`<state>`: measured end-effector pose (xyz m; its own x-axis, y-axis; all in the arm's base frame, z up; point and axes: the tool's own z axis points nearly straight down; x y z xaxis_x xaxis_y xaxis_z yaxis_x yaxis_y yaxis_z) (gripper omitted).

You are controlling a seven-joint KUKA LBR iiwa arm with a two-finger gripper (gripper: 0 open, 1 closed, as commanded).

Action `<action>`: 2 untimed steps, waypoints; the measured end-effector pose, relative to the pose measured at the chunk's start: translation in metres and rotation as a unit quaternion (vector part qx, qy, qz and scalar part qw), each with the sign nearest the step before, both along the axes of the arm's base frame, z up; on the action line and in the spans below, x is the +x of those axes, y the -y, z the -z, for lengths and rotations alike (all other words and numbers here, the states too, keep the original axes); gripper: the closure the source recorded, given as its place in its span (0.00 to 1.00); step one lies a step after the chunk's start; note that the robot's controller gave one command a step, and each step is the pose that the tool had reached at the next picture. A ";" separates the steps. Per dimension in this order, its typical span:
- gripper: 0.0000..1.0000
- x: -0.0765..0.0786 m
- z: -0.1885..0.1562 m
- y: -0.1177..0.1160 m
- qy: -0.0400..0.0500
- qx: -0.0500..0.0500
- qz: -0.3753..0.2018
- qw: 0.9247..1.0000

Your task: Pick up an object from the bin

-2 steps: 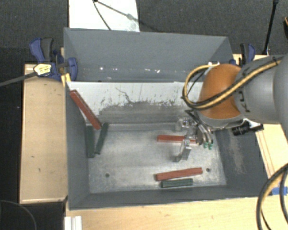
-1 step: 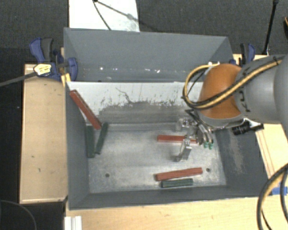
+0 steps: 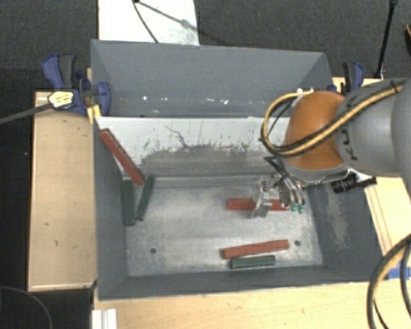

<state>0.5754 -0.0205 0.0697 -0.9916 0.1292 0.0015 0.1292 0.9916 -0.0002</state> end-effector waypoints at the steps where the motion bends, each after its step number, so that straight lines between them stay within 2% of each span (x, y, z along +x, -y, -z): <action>1: 1.00 0.001 -0.006 0.000 0.003 0.000 -0.003 1.000; 2: 1.00 0.002 -0.013 0.000 0.003 0.000 -0.004 1.000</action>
Offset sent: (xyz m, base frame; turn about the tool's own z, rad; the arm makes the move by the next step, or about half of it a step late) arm 0.0000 0.0001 0.0056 0.0000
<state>0.5772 -0.0206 0.0829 -0.9926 0.1212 -0.0051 0.1212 0.9926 0.0000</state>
